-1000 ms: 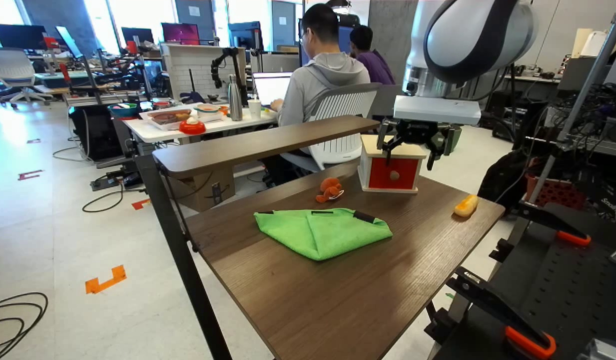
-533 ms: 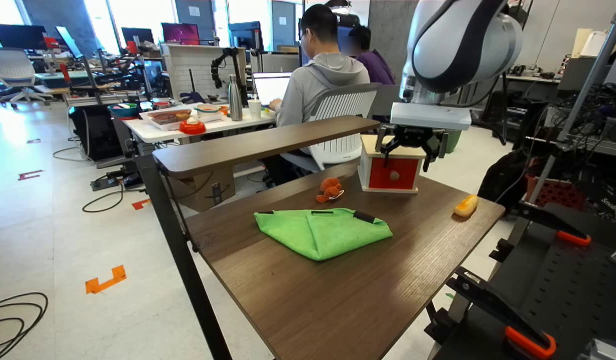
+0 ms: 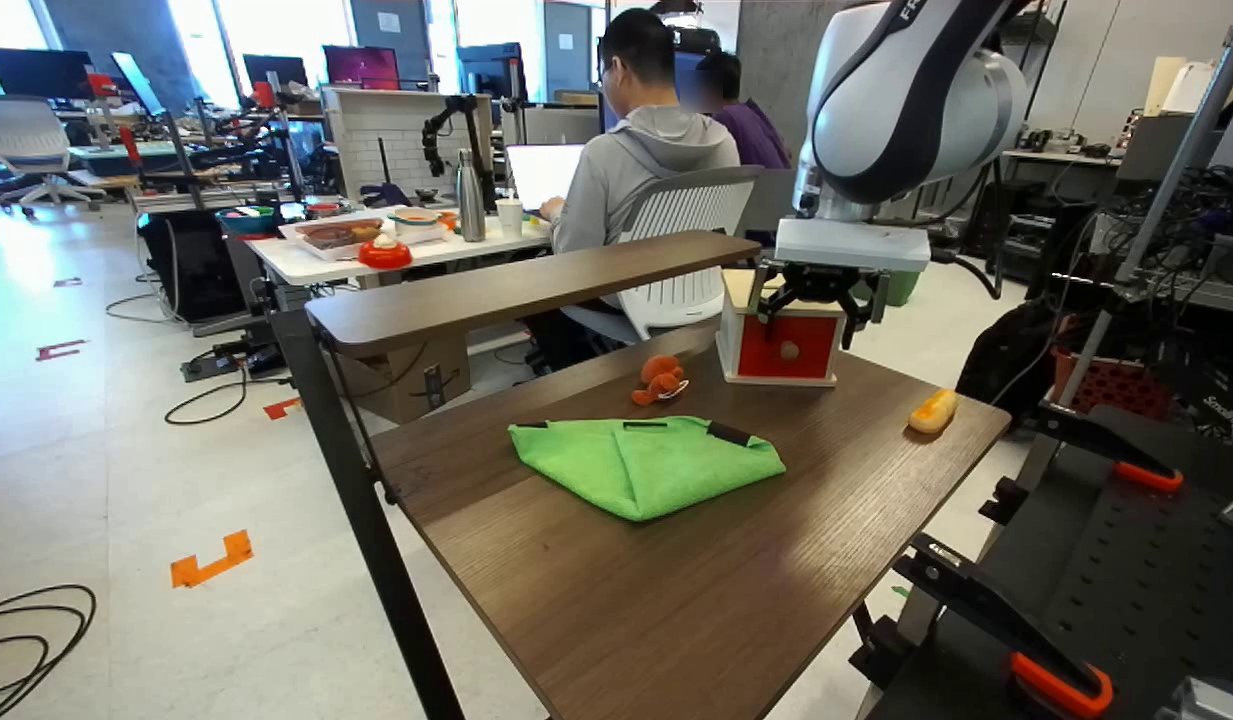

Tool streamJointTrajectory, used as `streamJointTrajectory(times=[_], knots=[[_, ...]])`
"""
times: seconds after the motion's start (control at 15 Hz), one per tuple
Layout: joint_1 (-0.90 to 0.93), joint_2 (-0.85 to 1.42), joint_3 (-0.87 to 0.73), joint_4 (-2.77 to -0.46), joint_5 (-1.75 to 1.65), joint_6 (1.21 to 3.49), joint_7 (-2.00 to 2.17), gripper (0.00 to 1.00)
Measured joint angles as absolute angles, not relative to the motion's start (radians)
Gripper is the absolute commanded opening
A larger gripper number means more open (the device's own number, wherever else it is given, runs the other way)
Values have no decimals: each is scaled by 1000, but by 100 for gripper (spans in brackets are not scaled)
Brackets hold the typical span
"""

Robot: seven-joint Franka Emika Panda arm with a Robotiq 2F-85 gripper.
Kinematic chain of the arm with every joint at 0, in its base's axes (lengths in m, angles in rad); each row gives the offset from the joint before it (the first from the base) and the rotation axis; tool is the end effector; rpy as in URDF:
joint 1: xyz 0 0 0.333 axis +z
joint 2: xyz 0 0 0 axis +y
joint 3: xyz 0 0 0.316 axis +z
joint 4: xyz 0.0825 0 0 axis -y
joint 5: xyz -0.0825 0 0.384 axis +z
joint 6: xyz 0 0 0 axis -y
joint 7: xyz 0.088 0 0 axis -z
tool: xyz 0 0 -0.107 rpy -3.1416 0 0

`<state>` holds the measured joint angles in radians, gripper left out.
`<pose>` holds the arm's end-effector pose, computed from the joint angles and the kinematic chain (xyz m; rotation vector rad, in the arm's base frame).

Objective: Open the drawer, pick up the toy and put it in the drawer

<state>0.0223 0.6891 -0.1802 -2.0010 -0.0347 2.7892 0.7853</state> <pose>0.5994 -0.0933 0.1232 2.7674 -1.2769 0.2157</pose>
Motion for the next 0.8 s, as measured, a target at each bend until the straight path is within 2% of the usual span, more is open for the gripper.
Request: streamJointTrajectory(times=[0.13, 0.2, 0.27, 0.4, 0.8], knots=[[27, 700, -180, -1991, -33, 2789, 776, 100], [29, 704, -180, -1987, -32, 2789, 771, 95], [31, 710, -180, -1982, -32, 2789, 766, 74], [32, 718, -179, -1973, -32, 2789, 743, 69], [32, 732, -179, -1968, -31, 2789, 642, 22]])
